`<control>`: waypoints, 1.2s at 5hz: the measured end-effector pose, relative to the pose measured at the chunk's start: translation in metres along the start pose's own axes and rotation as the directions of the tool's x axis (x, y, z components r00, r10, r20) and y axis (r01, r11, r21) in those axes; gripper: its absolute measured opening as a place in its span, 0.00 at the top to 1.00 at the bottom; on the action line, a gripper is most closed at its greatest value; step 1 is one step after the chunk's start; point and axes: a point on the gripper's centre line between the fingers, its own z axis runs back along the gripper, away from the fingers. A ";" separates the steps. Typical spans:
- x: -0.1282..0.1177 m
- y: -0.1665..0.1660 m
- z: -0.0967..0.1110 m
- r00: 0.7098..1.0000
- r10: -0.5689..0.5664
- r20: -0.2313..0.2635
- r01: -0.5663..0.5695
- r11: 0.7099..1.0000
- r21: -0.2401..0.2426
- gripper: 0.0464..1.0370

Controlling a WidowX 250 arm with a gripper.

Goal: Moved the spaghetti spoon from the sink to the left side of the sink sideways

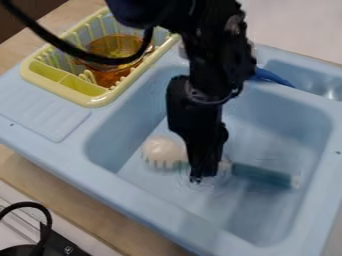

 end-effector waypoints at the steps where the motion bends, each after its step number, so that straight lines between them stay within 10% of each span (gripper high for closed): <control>1: 0.001 -0.005 0.018 0.999 -0.036 0.019 0.036 0.999 -0.013 0.93; 6: 0.026 -0.046 0.061 0.953 -0.196 0.231 0.230 0.964 -0.130 0.93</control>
